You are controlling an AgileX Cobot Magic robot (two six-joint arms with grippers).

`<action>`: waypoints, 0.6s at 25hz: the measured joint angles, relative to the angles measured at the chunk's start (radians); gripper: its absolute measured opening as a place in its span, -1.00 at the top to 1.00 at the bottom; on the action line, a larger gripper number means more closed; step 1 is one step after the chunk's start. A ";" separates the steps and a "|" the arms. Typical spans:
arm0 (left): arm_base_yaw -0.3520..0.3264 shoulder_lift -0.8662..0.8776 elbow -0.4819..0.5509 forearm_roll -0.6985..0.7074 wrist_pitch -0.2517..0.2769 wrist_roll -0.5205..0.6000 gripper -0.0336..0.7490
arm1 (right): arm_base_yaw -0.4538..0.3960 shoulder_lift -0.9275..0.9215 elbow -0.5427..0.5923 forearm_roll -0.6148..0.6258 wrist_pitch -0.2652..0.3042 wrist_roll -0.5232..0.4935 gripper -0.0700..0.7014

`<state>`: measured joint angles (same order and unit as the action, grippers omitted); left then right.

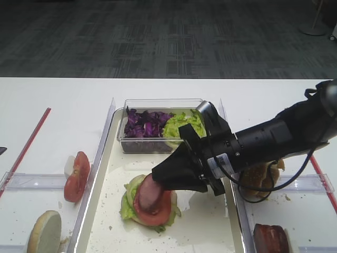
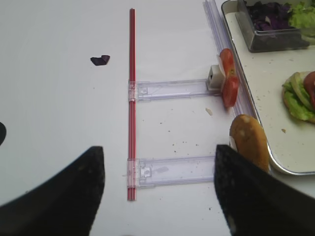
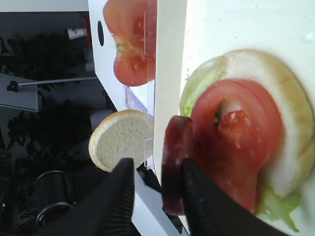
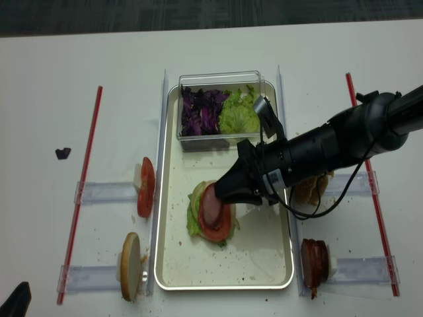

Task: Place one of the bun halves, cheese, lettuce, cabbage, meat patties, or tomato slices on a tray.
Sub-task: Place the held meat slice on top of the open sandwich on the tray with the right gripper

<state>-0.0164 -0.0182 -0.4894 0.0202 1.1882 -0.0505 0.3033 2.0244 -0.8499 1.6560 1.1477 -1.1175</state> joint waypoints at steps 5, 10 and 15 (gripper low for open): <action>0.000 0.000 0.000 0.000 0.000 0.000 -0.21 | 0.000 0.000 0.000 0.002 0.000 0.000 -0.21; 0.000 0.000 0.000 0.000 0.000 0.000 -0.21 | 0.000 0.000 0.000 0.004 0.000 -0.009 -0.47; 0.000 0.000 0.000 0.000 0.000 0.000 -0.21 | 0.000 0.000 0.000 0.017 0.000 -0.024 -0.63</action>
<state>-0.0164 -0.0182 -0.4894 0.0202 1.1882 -0.0505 0.3033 2.0244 -0.8499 1.6733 1.1477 -1.1411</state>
